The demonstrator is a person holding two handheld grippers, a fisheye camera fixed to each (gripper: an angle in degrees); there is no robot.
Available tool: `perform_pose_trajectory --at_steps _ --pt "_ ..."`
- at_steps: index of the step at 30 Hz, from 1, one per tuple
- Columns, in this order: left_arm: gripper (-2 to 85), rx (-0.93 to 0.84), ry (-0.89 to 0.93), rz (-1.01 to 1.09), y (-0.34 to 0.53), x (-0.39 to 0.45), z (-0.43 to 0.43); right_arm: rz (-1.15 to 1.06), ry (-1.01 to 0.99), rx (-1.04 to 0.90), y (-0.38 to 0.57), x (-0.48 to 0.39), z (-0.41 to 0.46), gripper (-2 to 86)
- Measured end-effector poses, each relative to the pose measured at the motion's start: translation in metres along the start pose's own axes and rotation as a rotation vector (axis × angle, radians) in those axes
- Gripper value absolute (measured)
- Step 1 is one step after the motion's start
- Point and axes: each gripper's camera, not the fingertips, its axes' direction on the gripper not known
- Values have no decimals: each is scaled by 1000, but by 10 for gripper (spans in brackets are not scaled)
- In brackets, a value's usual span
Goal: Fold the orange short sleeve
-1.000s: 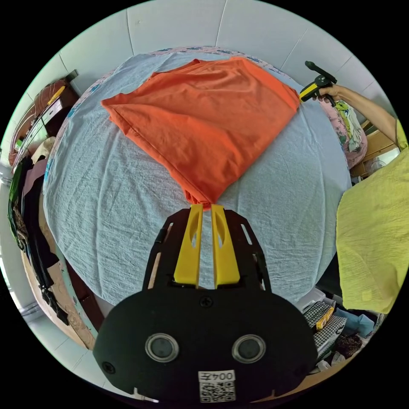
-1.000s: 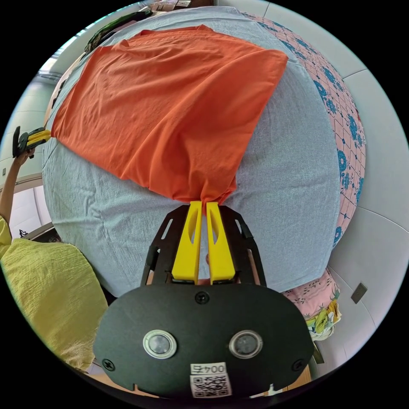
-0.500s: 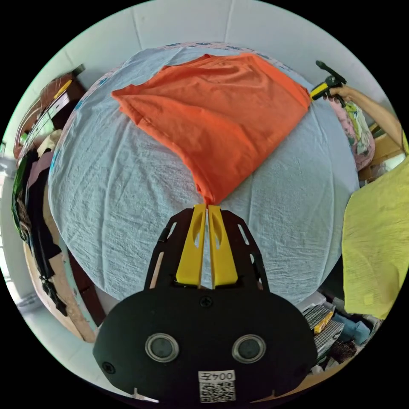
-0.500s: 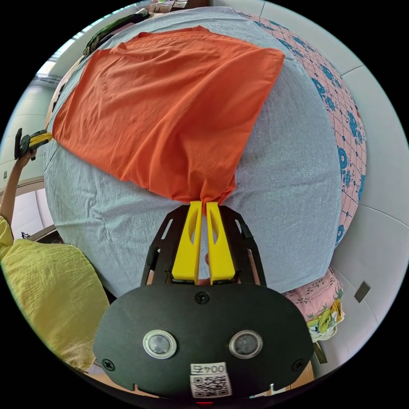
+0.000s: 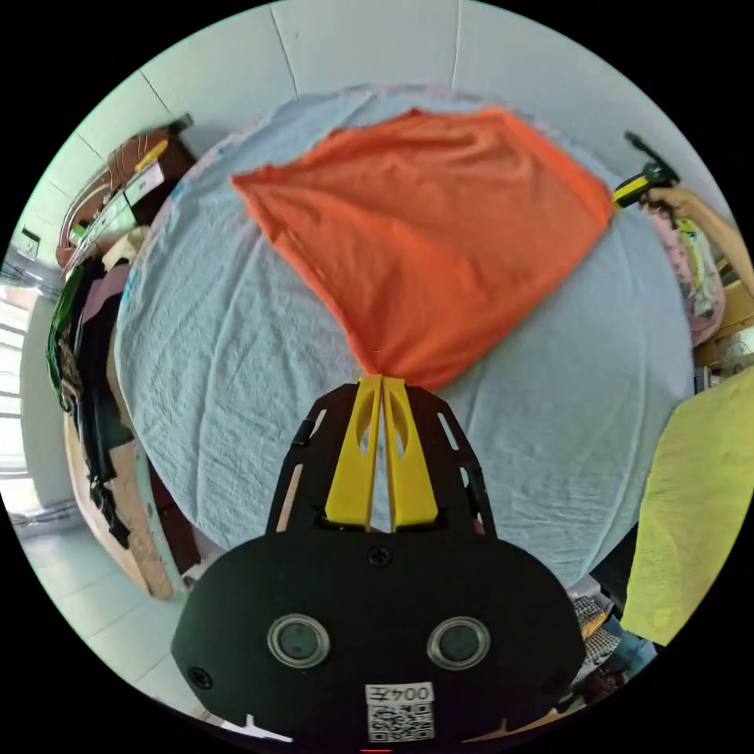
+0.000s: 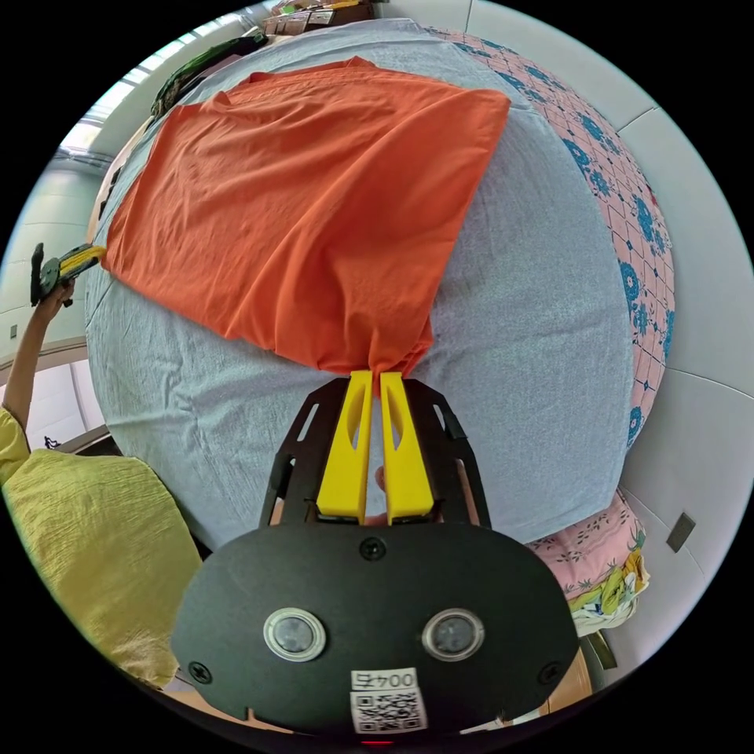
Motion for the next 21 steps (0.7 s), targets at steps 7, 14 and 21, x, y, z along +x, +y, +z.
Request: perform_pose_trajectory --at_steps 7,14,21 --pt "1 139 5 -56 -14 36 -48 21 -11 55 15 3 -1 14" --pt "2 1 -188 128 -68 121 8 -39 47 69 27 -3 -8 3" --pt "1 -17 -188 167 -69 129 18 -68 -51 137 56 37 -17 -1"
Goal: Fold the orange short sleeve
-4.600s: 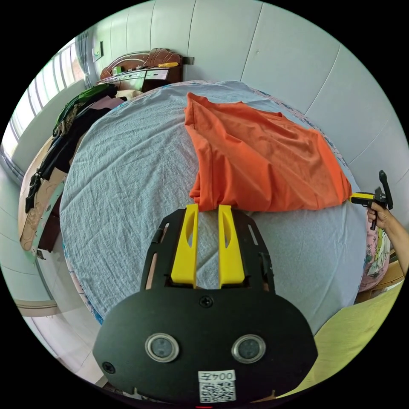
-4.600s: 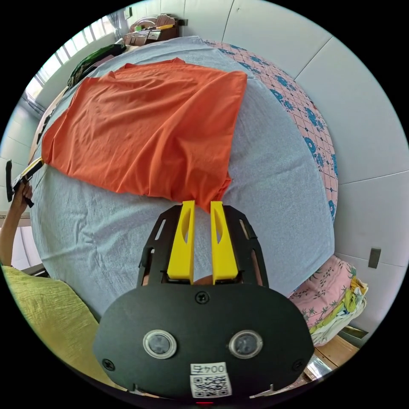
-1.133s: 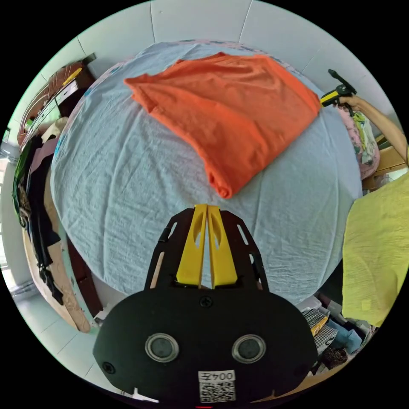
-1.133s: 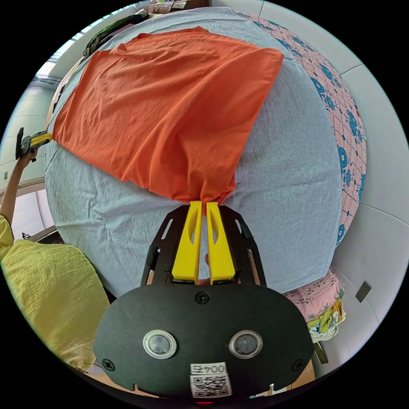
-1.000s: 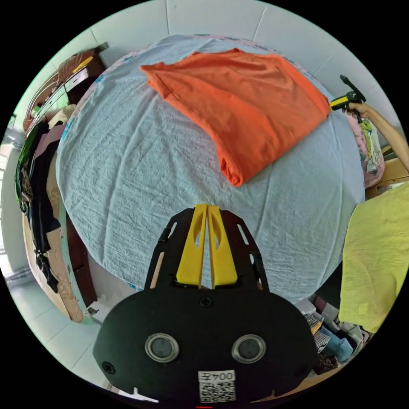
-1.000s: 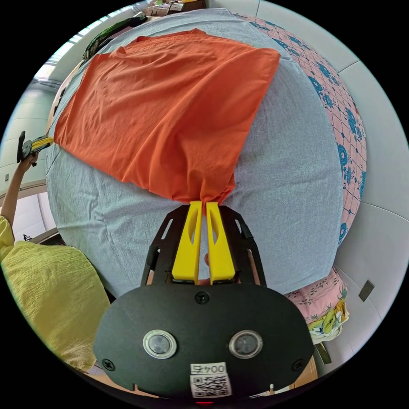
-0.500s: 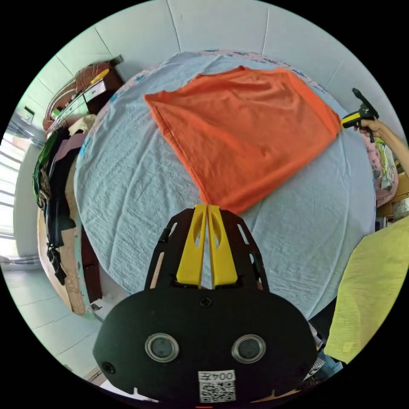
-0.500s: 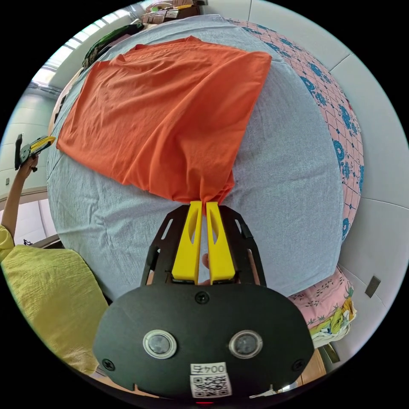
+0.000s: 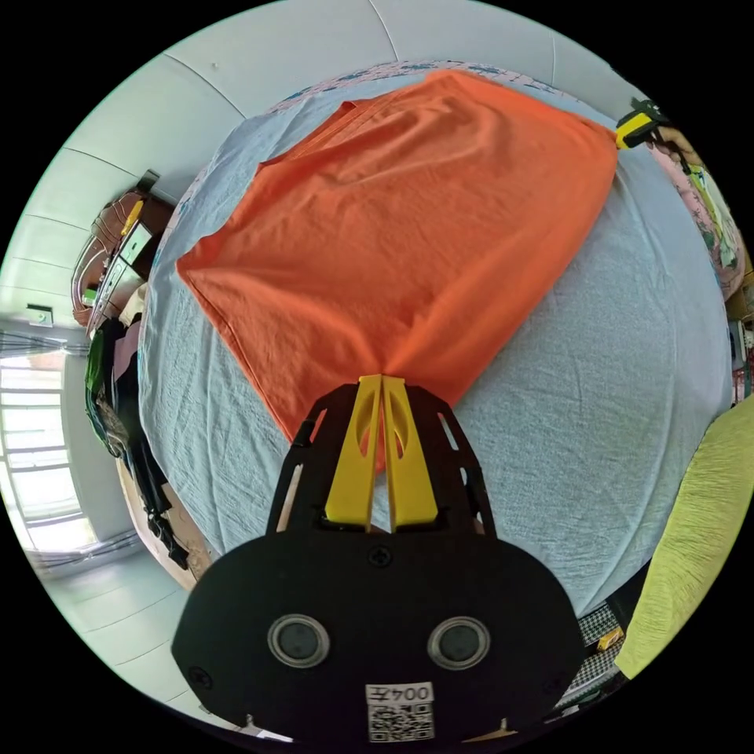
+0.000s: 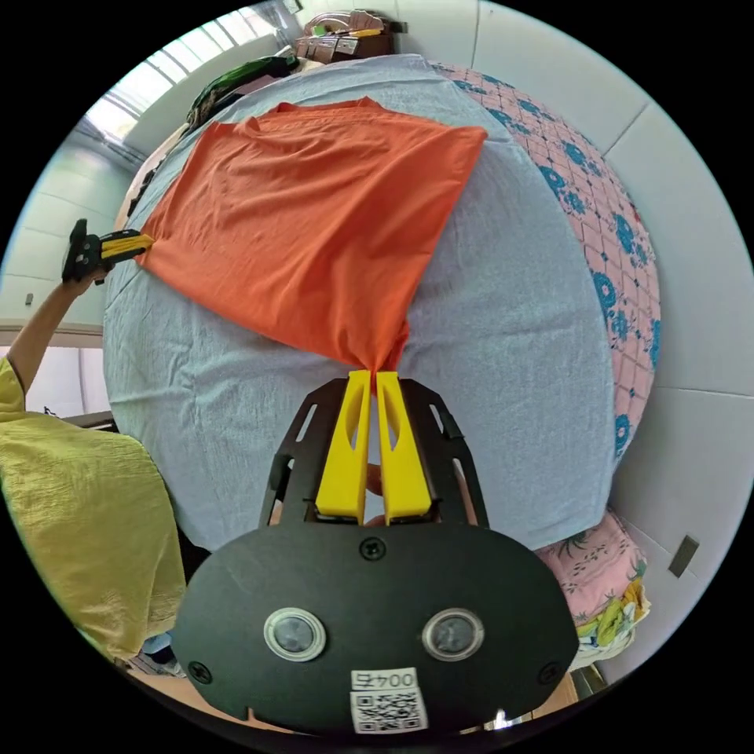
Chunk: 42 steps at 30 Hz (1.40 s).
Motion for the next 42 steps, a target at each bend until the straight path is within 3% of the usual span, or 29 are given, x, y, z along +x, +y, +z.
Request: perform_pose_trajectory --at_steps 5,10,16,23,26,32,37,42 --pt "1 19 43 -12 2 -3 6 11 -94 26 15 17 13 2" --pt "1 32 59 -9 3 -4 11 2 30 -53 35 25 9 8" --pt "1 47 102 -56 5 -11 18 6 -120 149 49 25 -17 83" --pt "1 43 112 -50 2 -15 23 68 -252 196 38 29 -3 47" --pt "1 47 119 -54 2 -17 24 39 -104 116 32 16 5 3" --pt "1 67 123 -69 4 -22 27 181 -42 115 44 30 -10 16" --pt "1 74 129 -89 5 -27 28 97 -130 222 22 -7 -41 69" --pt "1 68 121 -97 3 -30 29 -40 -60 72 -14 -65 -19 4"
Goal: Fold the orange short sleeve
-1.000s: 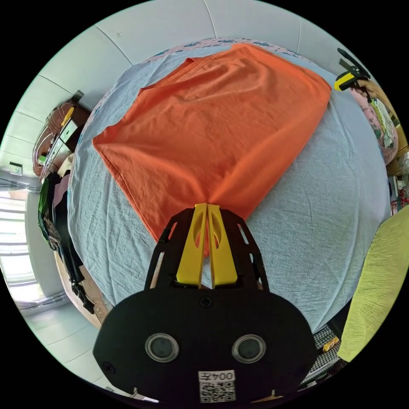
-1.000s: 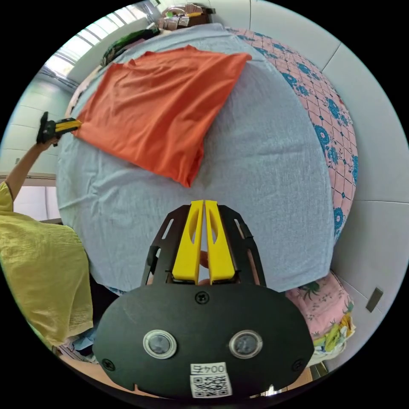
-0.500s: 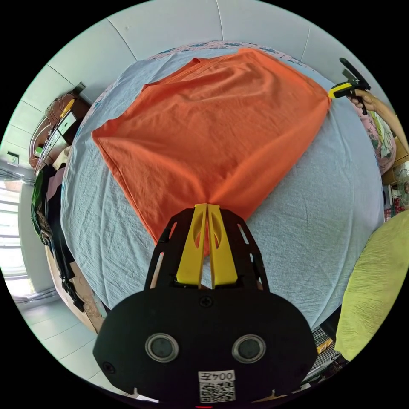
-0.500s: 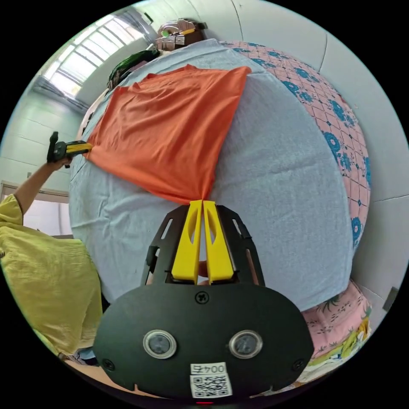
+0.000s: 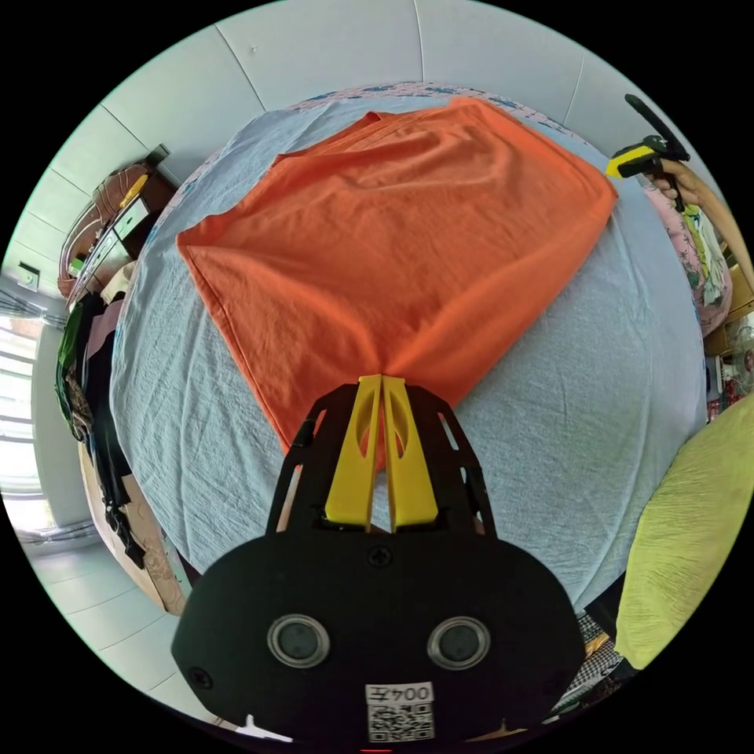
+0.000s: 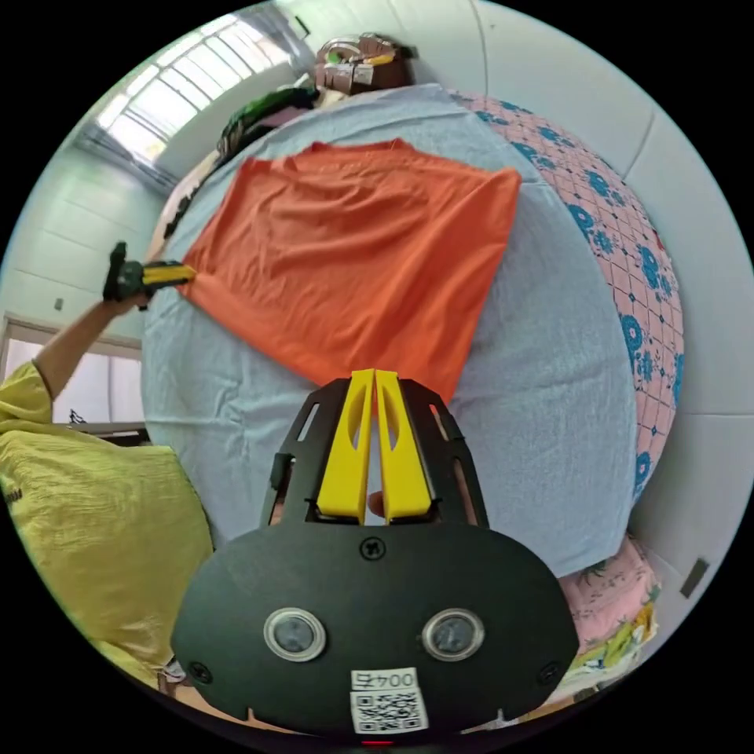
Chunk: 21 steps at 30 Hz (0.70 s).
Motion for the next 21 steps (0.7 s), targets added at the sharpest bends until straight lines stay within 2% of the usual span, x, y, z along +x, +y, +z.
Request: perform_pose_trajectory --at_steps 2,4,10,15,18,21 --pt "1 -1 2 -9 -1 -3 0 -19 129 -160 -11 -16 31 -4" --pt "2 -3 4 -16 -1 -5 0 -48 165 -218 -13 -26 49 -6" --pt "3 -13 38 -69 -3 -19 -1 -117 200 -187 -7 -44 53 -8" --pt "8 -14 78 -131 -1 -32 -5 -101 117 -140 6 -41 46 -3" --pt "13 72 115 -162 -2 -49 -32 -57 24 54 15 -33 3 10" --pt "24 189 45 -204 -12 -80 -63 -33 18 228 8 -22 -38 65"
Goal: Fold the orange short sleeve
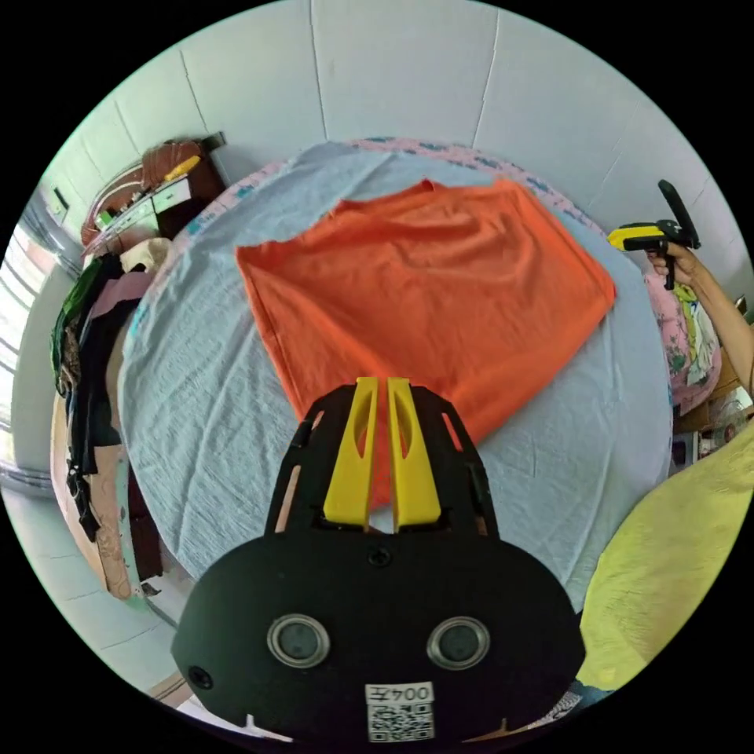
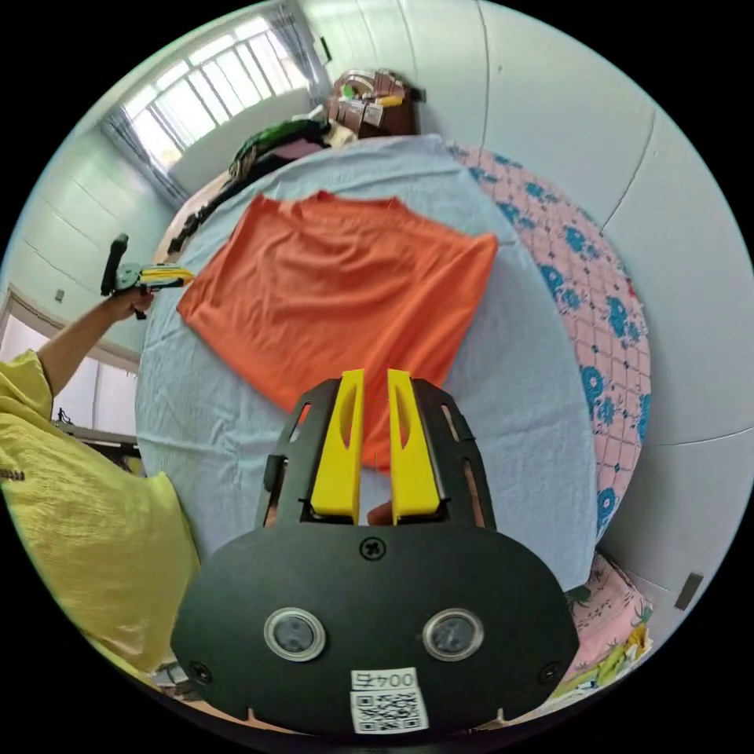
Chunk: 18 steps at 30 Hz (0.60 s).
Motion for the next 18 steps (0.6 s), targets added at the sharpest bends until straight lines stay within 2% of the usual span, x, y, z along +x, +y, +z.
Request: perform_pose_trajectory --at_steps 2,6,11,18 --pt "36 33 -46 -37 -27 -27 -7 12 5 94 -23 11 -13 86" --pt "59 24 -79 -84 -67 -65 -1 78 75 126 -66 30 -8 91" --pt "77 3 -50 -211 -103 -116 24 160 108 45 -125 66 32 98" --pt "92 -64 -92 -149 -131 -133 51 257 82 -23 -161 102 74 122"
